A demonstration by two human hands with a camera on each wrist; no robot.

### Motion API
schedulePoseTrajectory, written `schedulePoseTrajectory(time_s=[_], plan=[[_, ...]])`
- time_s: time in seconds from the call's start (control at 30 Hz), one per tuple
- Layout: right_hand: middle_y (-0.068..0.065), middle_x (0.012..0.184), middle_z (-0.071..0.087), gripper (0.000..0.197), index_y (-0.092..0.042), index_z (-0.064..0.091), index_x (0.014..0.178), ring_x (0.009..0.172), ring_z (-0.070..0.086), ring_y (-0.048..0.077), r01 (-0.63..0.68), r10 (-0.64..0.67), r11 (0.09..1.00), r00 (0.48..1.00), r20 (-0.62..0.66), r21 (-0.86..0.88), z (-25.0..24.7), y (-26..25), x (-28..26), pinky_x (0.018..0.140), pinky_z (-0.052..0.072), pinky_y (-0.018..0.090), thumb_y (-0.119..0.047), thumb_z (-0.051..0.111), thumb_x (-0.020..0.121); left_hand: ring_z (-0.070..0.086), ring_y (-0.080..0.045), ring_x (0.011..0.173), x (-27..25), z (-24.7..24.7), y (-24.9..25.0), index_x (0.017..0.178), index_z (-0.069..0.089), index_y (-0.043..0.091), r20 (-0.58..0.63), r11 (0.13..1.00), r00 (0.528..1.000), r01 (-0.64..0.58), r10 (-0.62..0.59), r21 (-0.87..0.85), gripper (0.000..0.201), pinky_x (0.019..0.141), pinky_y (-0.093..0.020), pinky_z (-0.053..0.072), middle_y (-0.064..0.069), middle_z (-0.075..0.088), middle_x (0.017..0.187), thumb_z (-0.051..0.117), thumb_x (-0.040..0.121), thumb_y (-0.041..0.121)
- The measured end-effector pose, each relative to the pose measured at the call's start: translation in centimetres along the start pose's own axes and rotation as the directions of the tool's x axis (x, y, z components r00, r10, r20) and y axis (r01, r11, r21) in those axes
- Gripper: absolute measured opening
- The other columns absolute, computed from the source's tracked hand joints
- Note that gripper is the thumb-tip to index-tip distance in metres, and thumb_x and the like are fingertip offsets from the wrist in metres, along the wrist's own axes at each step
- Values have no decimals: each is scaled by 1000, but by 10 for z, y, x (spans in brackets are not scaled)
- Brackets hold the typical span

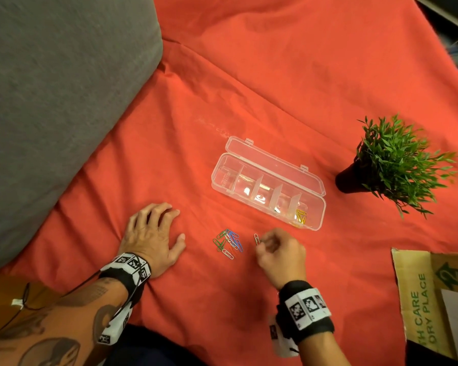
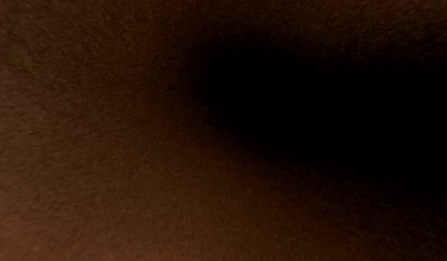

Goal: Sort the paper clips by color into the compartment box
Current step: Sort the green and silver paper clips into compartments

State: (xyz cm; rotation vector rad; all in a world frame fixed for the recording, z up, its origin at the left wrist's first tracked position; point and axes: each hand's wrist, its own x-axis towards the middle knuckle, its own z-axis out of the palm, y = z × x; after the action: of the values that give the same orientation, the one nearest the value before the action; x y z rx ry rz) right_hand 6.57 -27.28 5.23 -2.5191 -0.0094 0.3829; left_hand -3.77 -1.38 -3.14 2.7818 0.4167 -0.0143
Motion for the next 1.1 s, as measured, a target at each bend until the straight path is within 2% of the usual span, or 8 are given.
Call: schedulePoseTrajectory(time_s=[0.1,0.2,0.4,0.53,0.7,0.83,0.93,1.1], plan=[[-8,57,61,11,-18,66,74,61,60,5,56,-28,993,963,-270,99,-30,-8,12,54,38,5,-7,69,73,45,-30,132,0,0,0,131,57,23,-3,1000,1000,-6,6,0,62,104,-52,37,0,52,141,51,80,58],[-8,61,62,8,-21,68,79,59,59,8,60,-20,994,924,-383,92,-52,-9,30,58,38,4,-13,68,79,45,-30,132,1,0,0,131,57,24,1,1000,1000,0,0,1,62,104,-52,38,0,52,141,50,80,58],[-13,68,64,11,-21,76,92,61,58,-2,0,4,1000,954,-301,13,-47,0,54,62,35,2,-19,68,85,44,-29,133,1,0,-1,132,56,24,9,1000,1000,0,0,11,62,105,-52,38,1,52,141,52,80,58],[-4,87,74,21,-16,76,107,66,58,5,67,-65,998,955,-289,-3,-35,1,50,71,35,5,-13,67,88,44,-29,133,0,0,-2,132,56,25,11,1000,1000,4,-4,9,62,105,-52,38,1,52,141,52,80,58],[-6,70,63,16,-17,73,92,59,56,3,259,-239,966,886,-397,-2,-24,-8,32,64,38,5,-5,68,82,43,-28,133,2,1,0,132,55,25,5,1000,1000,3,-3,9,62,104,-53,39,2,52,141,52,80,58],[-5,74,62,14,-19,69,85,64,58,12,418,-419,908,901,-114,-35,11,-17,5,65,45,23,-10,62,78,44,-29,132,1,1,0,131,57,24,-3,1000,1000,0,0,10,62,103,-52,40,1,53,140,52,80,58],[-4,87,61,14,-23,68,92,79,61,19,382,-371,921,920,122,-78,38,-16,-4,72,49,31,-19,61,80,44,-29,132,1,0,0,130,58,24,-6,1000,1000,2,-1,8,62,104,-52,38,1,53,140,52,79,58],[-5,111,58,33,-24,61,108,96,55,25,437,-370,866,887,277,-242,54,-31,-6,79,51,37,-23,64,75,42,-28,133,1,0,0,132,56,25,8,1000,1000,1,-2,18,62,105,-50,36,2,51,141,51,80,59]])
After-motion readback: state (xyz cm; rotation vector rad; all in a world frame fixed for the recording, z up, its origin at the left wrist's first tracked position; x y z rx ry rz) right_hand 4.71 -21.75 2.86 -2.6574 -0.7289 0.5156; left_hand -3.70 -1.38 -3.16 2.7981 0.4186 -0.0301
